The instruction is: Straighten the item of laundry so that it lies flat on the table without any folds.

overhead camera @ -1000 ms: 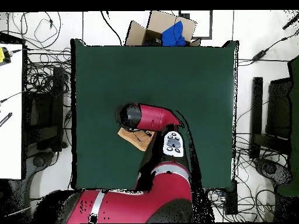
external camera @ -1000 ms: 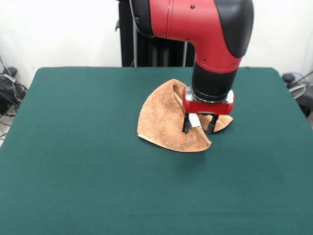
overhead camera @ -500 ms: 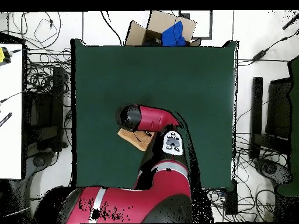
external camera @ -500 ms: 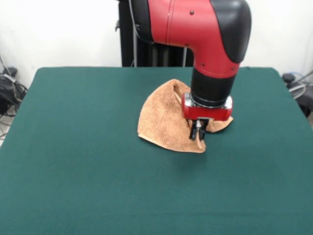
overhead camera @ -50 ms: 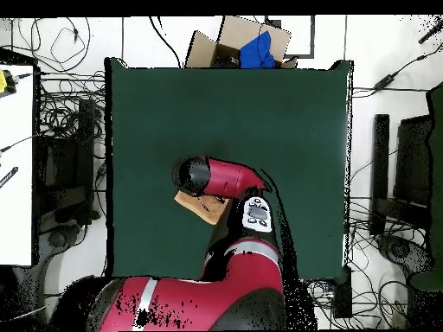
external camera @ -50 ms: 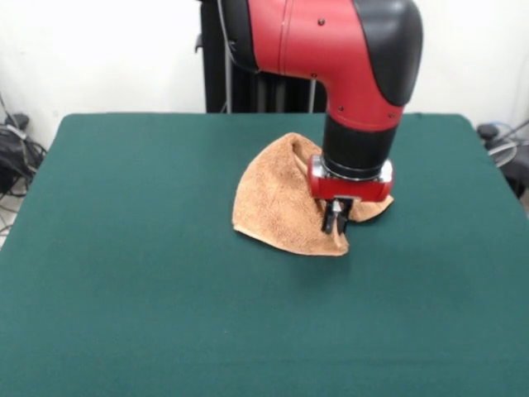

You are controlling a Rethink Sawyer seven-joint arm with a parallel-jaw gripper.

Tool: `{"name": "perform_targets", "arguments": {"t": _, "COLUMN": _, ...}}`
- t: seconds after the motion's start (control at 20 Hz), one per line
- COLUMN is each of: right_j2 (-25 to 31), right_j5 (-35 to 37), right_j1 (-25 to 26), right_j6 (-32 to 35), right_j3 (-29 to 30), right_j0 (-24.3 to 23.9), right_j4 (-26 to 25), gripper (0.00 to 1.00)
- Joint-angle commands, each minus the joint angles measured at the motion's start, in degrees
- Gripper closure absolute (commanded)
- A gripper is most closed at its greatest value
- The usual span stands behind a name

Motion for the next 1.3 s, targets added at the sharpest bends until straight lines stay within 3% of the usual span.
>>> {"name": "perform_targets", "arguments": {"t": 0.05, "right_j2": 3.24, "right_j5": -0.60, "right_j1": -0.76, "right_j6": 13.89, "right_j3": 6.21, "right_j0": -0.58, "right_j4": 3.20, "gripper": 1.00}}
{"name": "perform_targets", "arguments": {"t": 0.55, "right_j2": -1.76, "right_j5": 17.25, "right_j1": -12.15, "right_j6": 18.19, "right_j3": 6.00, "right_j0": 6.45, "right_j4": 6.90, "gripper": 1.00}}
{"name": "perform_targets", "arguments": {"t": 0.7, "right_j2": -2.21, "right_j5": 21.40, "right_j1": -14.84, "right_j6": 18.00, "right_j3": 6.00, "right_j0": 6.62, "right_j4": 7.23, "gripper": 1.00}}
{"name": "perform_targets", "arguments": {"t": 1.3, "right_j2": -3.33, "right_j5": 24.43, "right_j1": -18.58, "right_j6": 16.55, "right_j3": 7.63, "right_j0": 6.02, "right_j4": 7.39, "gripper": 1.00}}
